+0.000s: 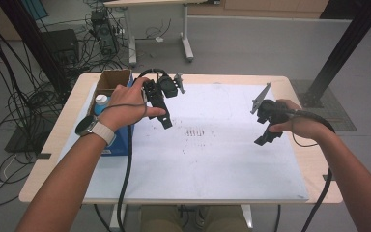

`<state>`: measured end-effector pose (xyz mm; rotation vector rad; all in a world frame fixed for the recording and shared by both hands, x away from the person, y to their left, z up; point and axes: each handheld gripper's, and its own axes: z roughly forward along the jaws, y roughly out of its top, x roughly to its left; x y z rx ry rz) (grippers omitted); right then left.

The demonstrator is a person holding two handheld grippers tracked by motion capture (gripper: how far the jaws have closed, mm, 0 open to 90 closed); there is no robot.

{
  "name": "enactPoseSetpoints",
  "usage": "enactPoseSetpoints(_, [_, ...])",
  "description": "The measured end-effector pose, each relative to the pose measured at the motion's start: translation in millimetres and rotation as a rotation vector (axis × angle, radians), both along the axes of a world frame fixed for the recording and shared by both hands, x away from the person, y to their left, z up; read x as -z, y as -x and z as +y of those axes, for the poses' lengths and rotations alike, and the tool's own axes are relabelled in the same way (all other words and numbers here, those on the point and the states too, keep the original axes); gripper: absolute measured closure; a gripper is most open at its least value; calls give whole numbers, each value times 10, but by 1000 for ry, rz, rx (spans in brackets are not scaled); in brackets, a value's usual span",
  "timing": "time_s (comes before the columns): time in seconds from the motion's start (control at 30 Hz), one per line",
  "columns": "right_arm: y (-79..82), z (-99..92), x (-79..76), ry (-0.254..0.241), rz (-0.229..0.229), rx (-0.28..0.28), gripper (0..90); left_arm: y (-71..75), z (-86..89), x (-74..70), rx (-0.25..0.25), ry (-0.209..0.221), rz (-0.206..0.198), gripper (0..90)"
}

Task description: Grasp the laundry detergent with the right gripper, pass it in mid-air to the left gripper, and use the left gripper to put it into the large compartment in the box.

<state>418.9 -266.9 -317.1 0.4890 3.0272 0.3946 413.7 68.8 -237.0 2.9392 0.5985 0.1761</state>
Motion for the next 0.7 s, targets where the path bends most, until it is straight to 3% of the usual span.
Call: enactPoseSetpoints(0.7, [7, -8, 12, -5, -1, 5, 87, -1, 2, 29, -3, -4, 3, 102])
